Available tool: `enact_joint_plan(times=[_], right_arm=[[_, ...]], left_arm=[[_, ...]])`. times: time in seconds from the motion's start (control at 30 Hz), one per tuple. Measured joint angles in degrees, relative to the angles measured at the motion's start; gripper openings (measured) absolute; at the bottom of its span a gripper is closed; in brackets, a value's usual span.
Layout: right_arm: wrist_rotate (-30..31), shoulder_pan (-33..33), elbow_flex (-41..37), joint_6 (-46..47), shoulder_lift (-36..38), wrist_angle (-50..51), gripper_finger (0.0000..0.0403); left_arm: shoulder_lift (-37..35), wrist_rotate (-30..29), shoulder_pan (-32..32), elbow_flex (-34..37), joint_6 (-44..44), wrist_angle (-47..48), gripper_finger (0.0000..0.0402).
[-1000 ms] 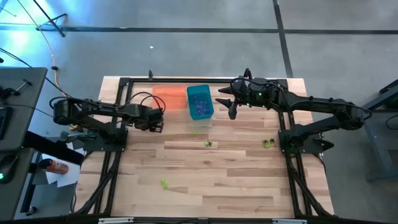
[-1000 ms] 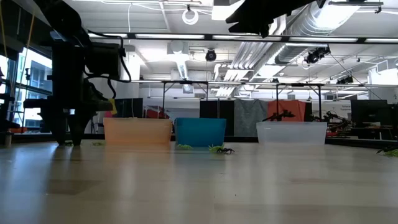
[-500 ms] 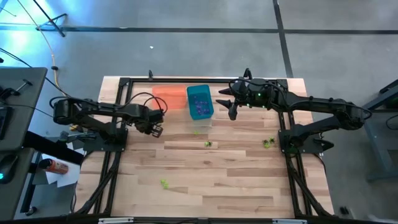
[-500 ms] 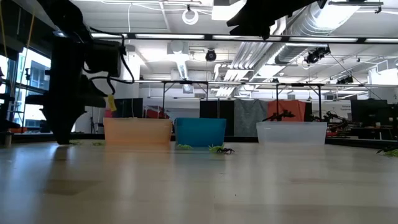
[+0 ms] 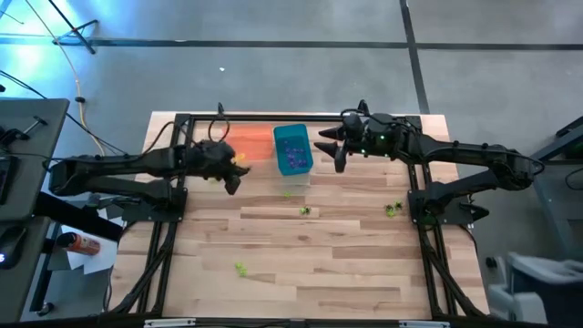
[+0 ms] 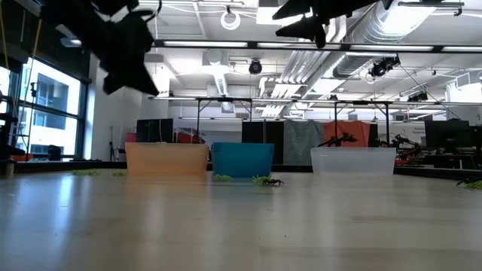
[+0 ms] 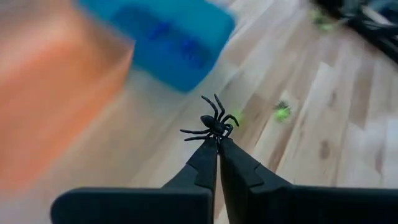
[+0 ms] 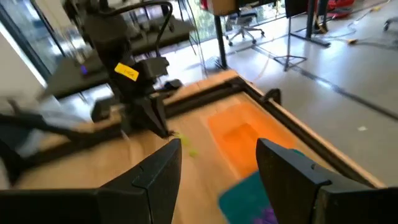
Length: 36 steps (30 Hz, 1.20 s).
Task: Sort Halloween decoration
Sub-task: Put the black spider toy into the transparent bin
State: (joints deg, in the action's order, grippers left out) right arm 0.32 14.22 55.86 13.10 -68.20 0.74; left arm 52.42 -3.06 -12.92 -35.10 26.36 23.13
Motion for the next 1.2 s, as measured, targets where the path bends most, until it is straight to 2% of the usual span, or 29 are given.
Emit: enact_joint_plan(times=[0.13,0.33,0.47,0.57,0.77,0.93,1.2], right_arm=[[-0.9,0.0,0.0,7.5,0.0,-3.1,0.0204],[-6.1,0.0,0.0,18.2,-0.5,-3.6,0.0204],[-6.5,0.0,0.0,29.8,-2.1,-3.5,0.0204],[-6.4,-0.4,0.0,35.8,-4.5,-3.5,0.0204],[-4.5,-1.1,0.0,38.1,-10.4,-5.5,0.0204],[-4.2,-1.2,0.0,37.4,-13.4,-11.4,0.0204],[-5.1,-1.3,0.0,38.5,-15.5,-12.1,0.0204]], left_arm=[[3.6,-3.0,1.2,-5.3,-10.5,-0.3,0.0001],[14.1,-9.6,3.3,-16.1,-29.4,-0.5,0.0000],[21.0,-14.7,4.7,-23.2,-41.4,-0.7,0.0000],[25.0,-17.7,5.6,-27.6,-46.5,-0.8,0.0000],[28.7,-17.8,6.3,-31.0,-48.9,-3.9,0.0000],[28.7,-15.5,6.2,-31.0,-44.5,-4.0,0.0000],[29.0,-13.4,6.2,-31.0,-41.8,-5.1,0.0000]])
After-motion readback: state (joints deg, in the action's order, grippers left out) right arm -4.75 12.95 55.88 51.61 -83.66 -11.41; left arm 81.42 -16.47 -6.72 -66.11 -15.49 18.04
